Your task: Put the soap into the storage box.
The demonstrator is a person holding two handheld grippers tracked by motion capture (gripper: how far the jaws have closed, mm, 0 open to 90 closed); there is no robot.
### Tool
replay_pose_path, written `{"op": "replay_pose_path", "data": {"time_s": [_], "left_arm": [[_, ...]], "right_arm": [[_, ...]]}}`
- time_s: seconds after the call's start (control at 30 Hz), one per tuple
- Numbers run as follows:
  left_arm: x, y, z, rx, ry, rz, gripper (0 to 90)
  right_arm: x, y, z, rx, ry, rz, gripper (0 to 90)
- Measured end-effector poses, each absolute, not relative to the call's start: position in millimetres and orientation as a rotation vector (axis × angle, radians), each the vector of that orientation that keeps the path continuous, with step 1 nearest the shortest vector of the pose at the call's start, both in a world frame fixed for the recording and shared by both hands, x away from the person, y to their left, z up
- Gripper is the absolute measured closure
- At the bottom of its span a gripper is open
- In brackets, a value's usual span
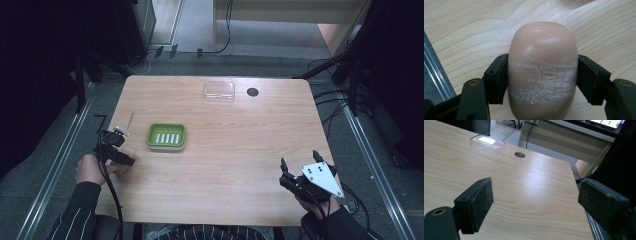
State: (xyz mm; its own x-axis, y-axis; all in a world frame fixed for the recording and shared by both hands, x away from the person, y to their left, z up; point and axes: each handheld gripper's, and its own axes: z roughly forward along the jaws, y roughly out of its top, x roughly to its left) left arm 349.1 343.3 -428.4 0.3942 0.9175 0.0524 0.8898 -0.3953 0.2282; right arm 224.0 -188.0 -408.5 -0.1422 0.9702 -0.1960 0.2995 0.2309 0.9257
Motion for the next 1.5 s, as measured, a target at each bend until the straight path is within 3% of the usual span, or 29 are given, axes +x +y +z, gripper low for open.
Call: {"op": "replay_pose_path", "data": {"time_s": [1.5], "left_arm": [[361, 314, -398, 2.489, 1.468, 0.264, 33.4]], "right_arm": [[224, -189, -409, 1.217, 1.621, 0.953, 13.6]]}}
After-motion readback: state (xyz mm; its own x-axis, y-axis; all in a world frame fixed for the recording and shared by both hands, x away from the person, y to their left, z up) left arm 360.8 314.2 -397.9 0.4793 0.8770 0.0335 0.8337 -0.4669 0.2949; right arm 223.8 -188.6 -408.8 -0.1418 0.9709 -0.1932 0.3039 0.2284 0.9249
